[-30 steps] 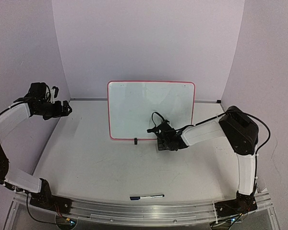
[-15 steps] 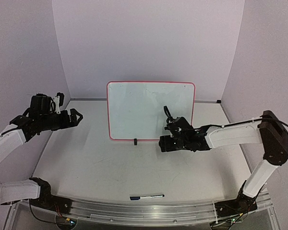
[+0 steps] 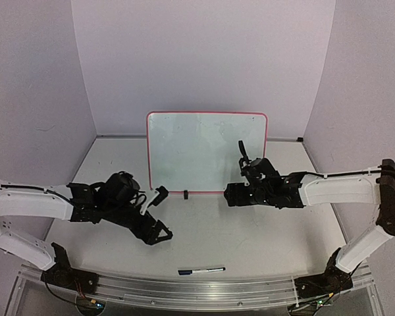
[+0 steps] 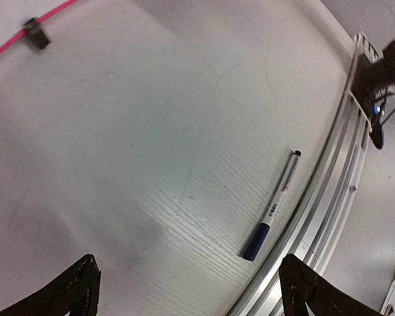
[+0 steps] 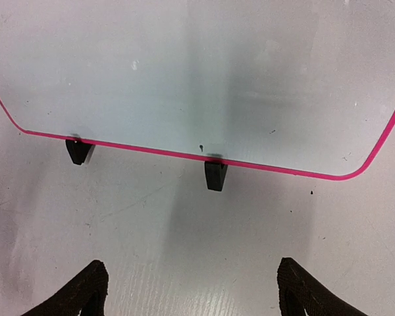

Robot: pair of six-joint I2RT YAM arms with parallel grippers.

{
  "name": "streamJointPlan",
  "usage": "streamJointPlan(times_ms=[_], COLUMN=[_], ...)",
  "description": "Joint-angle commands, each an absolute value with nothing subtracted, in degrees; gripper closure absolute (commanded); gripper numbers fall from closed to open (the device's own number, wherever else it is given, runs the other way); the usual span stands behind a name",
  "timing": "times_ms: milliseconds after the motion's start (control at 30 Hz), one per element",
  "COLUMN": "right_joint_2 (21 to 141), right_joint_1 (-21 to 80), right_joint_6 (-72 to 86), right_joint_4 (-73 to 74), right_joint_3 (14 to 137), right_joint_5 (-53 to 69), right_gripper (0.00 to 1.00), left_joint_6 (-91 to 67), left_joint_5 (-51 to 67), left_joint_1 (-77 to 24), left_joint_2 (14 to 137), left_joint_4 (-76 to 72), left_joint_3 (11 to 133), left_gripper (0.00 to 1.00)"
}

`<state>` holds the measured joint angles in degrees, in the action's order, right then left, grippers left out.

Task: Write a sentence on the whiteboard
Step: Pick up the whiteboard marker from the corner of the board.

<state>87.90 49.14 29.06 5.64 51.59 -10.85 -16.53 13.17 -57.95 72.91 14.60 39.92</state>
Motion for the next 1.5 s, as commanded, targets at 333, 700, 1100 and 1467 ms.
streamJointPlan(times_ms=[333,700,1100,1467], right_joint_2=[81.5,80.1,78.5,78.3], right_joint_1=[48.8,48.8,48.8,47.6], right_joint_6=[33.5,34.4,35.2,31.1], right_joint_4=[6.0,6.0,6.0,6.2], right_joint_3=[47.6,46.5,45.7,46.6], right_joint_5=[-12.4,-13.3,-14.2,-6.2], right_gripper=[0.14,0.14,0.13,0.10], left_joint_6=[-3.3,-2.2,-1.5,-2.6], left_joint_5=[8.7,5.1,1.6,0.5], left_joint_1=[-73.5,-78.1,-81.2,-82.2], left_joint_2=[91.7,98.1,101.7,101.0], left_joint_4=[16.4,17.5,20.3,19.3], left_joint_3=[51.0,54.2,55.5,54.0], left_gripper=[0.45,0.58,0.75,1.00])
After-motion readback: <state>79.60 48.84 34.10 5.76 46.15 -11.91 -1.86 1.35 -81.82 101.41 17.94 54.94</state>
